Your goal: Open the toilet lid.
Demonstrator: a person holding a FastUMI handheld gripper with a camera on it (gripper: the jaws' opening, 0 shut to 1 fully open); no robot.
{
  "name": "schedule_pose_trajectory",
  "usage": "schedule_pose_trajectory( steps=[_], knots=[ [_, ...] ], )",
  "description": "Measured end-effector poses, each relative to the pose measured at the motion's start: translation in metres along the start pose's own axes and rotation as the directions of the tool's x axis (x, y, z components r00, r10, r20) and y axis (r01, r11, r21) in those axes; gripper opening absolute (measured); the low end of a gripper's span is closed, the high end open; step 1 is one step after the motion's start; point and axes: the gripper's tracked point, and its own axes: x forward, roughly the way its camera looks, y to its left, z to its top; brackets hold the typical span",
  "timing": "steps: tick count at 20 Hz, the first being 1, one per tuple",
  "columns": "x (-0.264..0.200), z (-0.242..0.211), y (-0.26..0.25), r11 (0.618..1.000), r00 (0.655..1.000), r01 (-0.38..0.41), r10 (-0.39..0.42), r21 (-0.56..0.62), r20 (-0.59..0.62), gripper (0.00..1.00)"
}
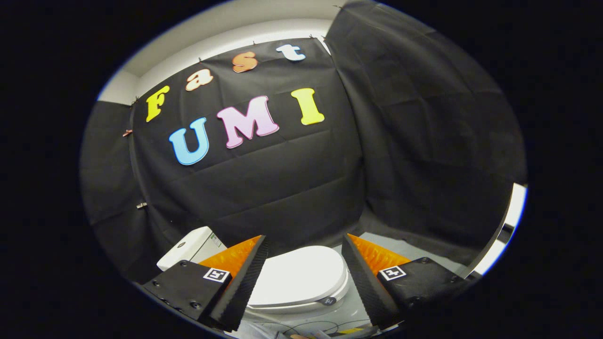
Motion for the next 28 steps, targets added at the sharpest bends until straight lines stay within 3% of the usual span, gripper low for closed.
schedule_pose_trajectory(
  steps=[5, 11, 22, 23, 28],
  knots=[
    [0.042, -0.061, -0.035, 0.989, 0.994, 0.014, 0.003, 0.149, -0.11, 0.99],
    [0.082, -0.16, -0.067, 0.934, 0.955, 0.093, 0.015, 0.346, -0.297, 0.97],
    [0.105, -0.286, -0.1, 0.856, 0.86, 0.224, 0.051, 0.466, -0.508, 0.97],
    [0.106, -0.295, -0.101, 0.847, 0.848, 0.234, 0.063, 0.477, -0.527, 0.9],
    [0.111, -0.332, -0.103, 0.816, 0.817, 0.261, 0.098, 0.516, -0.569, 0.89]
  ],
)
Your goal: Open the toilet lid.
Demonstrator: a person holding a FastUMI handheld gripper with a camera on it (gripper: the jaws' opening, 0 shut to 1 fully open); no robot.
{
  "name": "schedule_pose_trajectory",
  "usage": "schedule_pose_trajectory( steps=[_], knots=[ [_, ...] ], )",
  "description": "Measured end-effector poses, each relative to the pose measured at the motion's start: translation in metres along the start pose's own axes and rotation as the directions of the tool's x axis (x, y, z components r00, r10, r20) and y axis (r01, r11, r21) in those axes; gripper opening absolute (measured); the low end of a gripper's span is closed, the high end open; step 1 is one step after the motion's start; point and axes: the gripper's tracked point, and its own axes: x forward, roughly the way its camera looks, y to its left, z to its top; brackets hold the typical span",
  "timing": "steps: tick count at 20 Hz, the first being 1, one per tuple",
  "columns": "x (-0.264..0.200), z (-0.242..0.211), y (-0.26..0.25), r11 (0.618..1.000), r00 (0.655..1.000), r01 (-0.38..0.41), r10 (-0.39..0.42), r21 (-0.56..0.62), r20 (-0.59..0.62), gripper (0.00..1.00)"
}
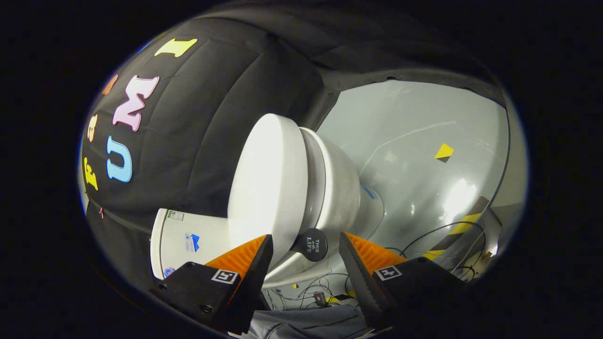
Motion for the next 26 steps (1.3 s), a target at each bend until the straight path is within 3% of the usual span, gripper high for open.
schedule_pose_trajectory(
  steps=[2, 3, 5, 12, 15, 16, 18, 19, 23, 26],
  knots=[
    [0.008, -0.002, -0.002, 1.0, 1.0, 0.001, -0.001, 0.008, -0.011, 0.64],
    [0.013, -0.005, -0.002, 1.0, 1.0, 0.0, 0.0, 0.012, -0.024, 0.62],
    [0.017, -0.009, -0.004, 1.0, 1.0, 0.003, -0.003, 0.014, -0.032, 0.37],
    [0.026, -0.01, -0.004, 0.997, 0.998, -0.046, 0.049, 0.067, -0.049, 0.37],
    [0.027, -0.01, -0.009, 0.999, 0.998, -0.033, 0.034, 0.034, -0.044, 0.37],
    [0.061, -0.035, 0.003, 0.994, 0.997, -0.072, 0.071, 0.078, 0.014, 0.37],
    [0.032, -0.006, 0.0, 0.994, 0.997, -0.068, 0.07, 0.082, -0.016, 0.15],
    [0.03, -0.004, 0.0, 0.995, 0.997, -0.069, 0.07, 0.078, -0.018, 0.16],
    [0.025, -0.004, 0.0, 0.998, 0.998, -0.054, 0.055, 0.035, -0.02, 0.16],
    [0.021, -0.001, 0.01, 0.996, 1.0, -0.012, 0.013, -0.092, 0.018, 0.16]
  ],
)
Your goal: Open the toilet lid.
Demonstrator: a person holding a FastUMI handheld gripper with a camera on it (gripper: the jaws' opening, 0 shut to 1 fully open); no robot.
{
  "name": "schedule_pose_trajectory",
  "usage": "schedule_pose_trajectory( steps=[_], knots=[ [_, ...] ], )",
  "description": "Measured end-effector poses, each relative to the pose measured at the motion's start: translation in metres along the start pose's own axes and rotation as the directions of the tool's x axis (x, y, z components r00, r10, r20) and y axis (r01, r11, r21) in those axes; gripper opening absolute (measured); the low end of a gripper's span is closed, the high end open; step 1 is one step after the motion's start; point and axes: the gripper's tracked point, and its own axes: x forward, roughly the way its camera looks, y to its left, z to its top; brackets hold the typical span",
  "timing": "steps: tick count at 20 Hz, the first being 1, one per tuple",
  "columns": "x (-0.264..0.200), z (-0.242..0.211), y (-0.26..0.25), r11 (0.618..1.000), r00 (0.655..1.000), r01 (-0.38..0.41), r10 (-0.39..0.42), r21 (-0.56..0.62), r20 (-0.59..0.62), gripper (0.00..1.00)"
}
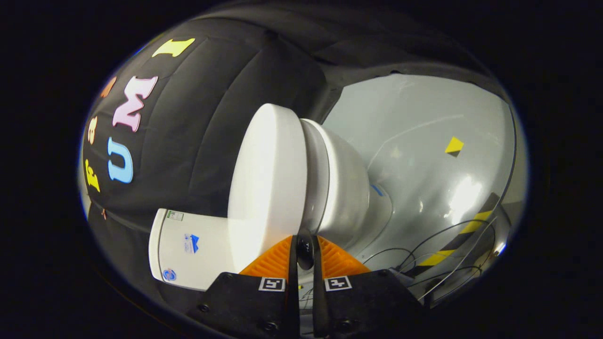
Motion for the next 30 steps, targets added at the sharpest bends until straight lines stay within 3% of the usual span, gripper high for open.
schedule_pose_trajectory(
  steps=[9, 15, 21, 30],
  knots=[
    [-0.041, 0.021, 0.065, 0.965, 0.993, 0.047, -0.017, -0.257, 0.12, 0.14],
    [-0.082, 0.017, 0.161, 0.877, 0.973, 0.093, 0.022, -0.472, 0.231, 0.1],
    [-0.102, -0.012, 0.226, 0.867, 0.97, 0.009, 0.113, -0.498, 0.214, 0.1],
    [-0.108, -0.074, 0.318, 0.786, 0.951, -0.117, 0.265, -0.608, 0.159, 0.16]
  ],
)
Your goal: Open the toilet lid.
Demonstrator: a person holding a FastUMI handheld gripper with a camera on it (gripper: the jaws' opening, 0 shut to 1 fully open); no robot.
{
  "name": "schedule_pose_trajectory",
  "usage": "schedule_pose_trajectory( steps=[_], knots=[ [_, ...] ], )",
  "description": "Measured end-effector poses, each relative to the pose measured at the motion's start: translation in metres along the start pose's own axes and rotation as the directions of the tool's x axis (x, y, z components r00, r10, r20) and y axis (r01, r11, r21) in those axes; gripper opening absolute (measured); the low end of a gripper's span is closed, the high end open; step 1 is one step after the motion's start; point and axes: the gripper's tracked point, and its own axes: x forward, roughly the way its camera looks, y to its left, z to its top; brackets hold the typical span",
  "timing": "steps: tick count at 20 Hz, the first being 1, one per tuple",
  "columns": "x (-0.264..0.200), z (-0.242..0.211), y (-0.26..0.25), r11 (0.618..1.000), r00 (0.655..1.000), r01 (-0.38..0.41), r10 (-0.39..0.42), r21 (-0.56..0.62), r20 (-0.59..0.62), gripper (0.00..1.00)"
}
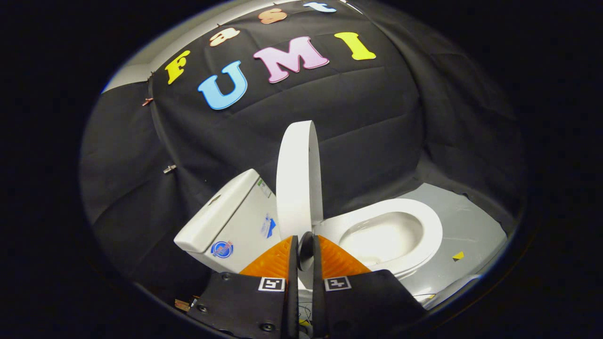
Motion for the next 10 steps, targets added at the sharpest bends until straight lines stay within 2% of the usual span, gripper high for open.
schedule_pose_trajectory(
  steps=[10],
  knots=[
    [0.01, -0.016, 0.074, 0.99, 0.99, -0.137, 0.137, -0.022, -0.024, 0.16]
  ],
)
